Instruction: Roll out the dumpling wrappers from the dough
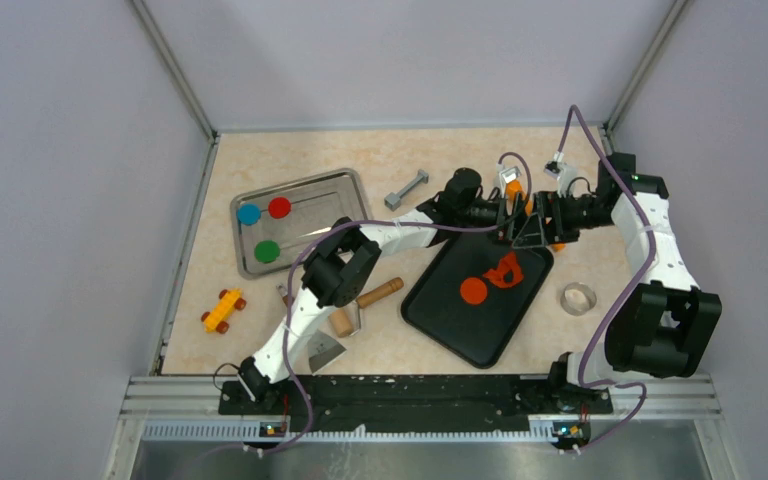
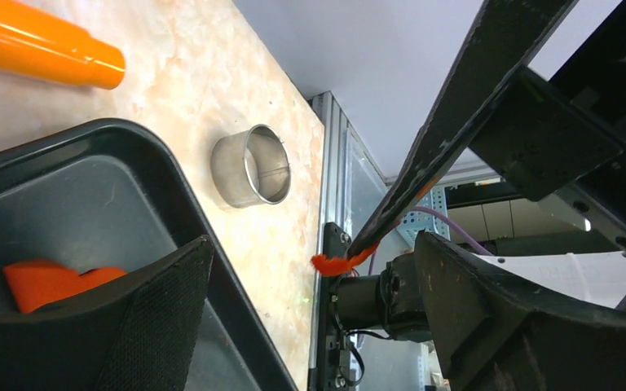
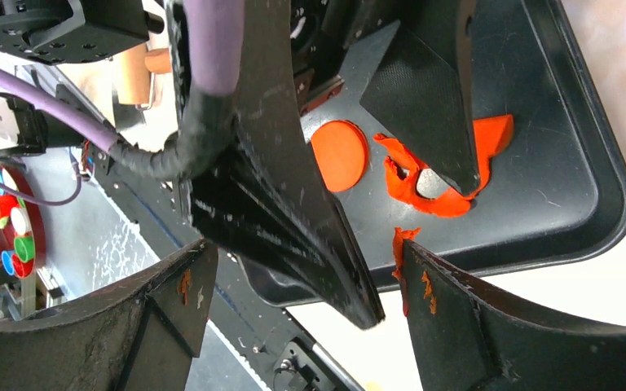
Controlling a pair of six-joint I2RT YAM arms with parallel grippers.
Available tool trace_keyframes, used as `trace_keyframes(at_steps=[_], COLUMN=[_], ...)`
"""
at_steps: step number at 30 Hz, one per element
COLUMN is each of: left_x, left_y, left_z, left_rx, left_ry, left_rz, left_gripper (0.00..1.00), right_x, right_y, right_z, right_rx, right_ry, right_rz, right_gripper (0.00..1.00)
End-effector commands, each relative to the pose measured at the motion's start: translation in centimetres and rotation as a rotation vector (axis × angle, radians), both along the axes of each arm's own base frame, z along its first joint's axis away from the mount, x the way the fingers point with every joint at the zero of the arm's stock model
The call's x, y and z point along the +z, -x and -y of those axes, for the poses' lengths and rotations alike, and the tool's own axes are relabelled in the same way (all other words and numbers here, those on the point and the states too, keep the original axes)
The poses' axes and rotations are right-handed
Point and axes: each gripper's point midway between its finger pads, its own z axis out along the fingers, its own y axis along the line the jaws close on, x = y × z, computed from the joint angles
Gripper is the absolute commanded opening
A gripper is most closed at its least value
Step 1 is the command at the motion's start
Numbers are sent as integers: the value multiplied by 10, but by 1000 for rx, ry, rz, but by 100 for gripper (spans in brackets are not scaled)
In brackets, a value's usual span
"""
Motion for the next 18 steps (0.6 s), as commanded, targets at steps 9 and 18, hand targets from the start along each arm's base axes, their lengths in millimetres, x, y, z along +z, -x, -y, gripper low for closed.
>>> trace_keyframes(at_steps=[9,18], left_x=[-15,-54], left_y=[-19,-18], left_z=[6,-8], left_rx=[108,110], left_ry=[-59,-128], left_rz=[-90,-191], left_gripper=[91,89], right_x=[14,21], right_y=[4,2], right_z=[-8,-7], right_rx=[50,58], right_ry=[-25,-18], right_rz=[44,62], right_gripper=[78,77])
